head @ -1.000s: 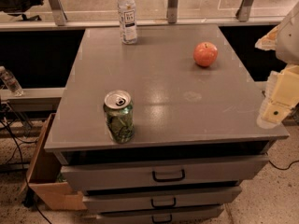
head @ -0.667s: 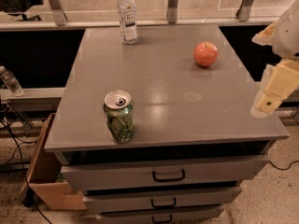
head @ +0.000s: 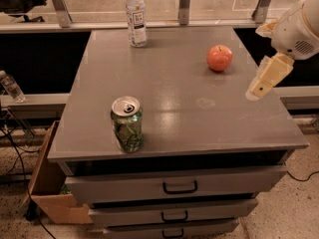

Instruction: Move apple near green can

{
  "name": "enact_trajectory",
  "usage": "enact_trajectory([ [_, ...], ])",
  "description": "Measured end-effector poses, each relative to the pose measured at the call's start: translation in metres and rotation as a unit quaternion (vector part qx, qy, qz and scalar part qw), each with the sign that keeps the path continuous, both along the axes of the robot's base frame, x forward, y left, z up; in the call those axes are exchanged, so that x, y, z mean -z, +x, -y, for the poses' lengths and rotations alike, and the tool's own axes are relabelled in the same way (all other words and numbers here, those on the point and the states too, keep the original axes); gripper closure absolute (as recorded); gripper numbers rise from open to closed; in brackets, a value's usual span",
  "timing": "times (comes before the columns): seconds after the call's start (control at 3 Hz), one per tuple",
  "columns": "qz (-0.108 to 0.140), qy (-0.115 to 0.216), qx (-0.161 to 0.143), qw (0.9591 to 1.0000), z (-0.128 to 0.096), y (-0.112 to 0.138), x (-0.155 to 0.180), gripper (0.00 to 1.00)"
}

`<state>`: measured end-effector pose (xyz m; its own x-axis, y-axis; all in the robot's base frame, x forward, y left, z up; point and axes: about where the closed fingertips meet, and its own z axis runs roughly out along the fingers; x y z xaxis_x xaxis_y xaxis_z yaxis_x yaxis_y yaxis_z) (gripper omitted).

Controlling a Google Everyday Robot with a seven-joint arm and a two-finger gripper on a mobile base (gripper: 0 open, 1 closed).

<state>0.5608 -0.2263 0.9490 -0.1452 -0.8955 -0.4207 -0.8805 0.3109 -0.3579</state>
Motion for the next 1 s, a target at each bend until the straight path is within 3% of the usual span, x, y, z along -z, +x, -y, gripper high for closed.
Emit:
enact_trajectory([
  [0.33,0.034,0.034,0.004,0.9988,-0.002,0.046,0.014,0.00],
  [0.67,0.064,0.074,0.027,0.9948,0.007,0.091,0.028,0.00],
  [1.0,0.078,0.121,0.053,0.9882,0.017,0.126,0.042,0.00],
])
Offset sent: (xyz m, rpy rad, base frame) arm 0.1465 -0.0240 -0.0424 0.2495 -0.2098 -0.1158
